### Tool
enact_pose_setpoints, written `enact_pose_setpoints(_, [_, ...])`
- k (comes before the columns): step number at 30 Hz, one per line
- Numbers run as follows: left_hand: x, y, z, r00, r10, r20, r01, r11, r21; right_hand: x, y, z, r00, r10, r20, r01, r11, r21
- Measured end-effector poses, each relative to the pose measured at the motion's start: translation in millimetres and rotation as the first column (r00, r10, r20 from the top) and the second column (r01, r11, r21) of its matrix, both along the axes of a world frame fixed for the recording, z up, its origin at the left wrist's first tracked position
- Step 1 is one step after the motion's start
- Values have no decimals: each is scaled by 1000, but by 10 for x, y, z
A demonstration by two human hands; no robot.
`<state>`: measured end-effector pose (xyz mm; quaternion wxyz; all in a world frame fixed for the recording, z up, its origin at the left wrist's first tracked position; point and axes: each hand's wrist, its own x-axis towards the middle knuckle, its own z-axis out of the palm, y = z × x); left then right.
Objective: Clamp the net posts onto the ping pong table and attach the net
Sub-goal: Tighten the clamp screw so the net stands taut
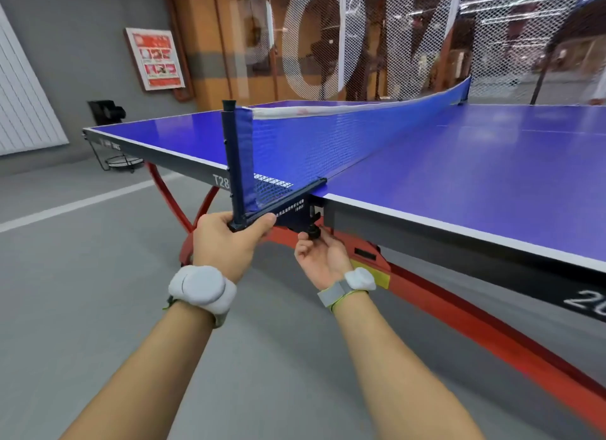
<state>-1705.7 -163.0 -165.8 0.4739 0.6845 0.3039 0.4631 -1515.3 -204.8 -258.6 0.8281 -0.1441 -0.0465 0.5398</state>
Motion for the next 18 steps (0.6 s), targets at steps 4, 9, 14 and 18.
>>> enact_pose_setpoints(4, [-34,21,24,1000,-15,-13,15,1000,-15,-193,29,-108,986,-125,-108,140,979,151])
enact_pose_setpoints(9, [-30,-31,84,999,-32,-21,32,999,-30,-169,90,-173,983,-139,-120,150,984,96])
enact_pose_setpoints(14, [-39,-4,92,999,-33,-37,33,999,4,-21,136,-112,990,-35,-134,34,999,-10])
enact_pose_setpoints(18, [-33,-5,94,998,-51,-23,51,999,-15,-122,49,-157,970,-6,-242,37,992,123])
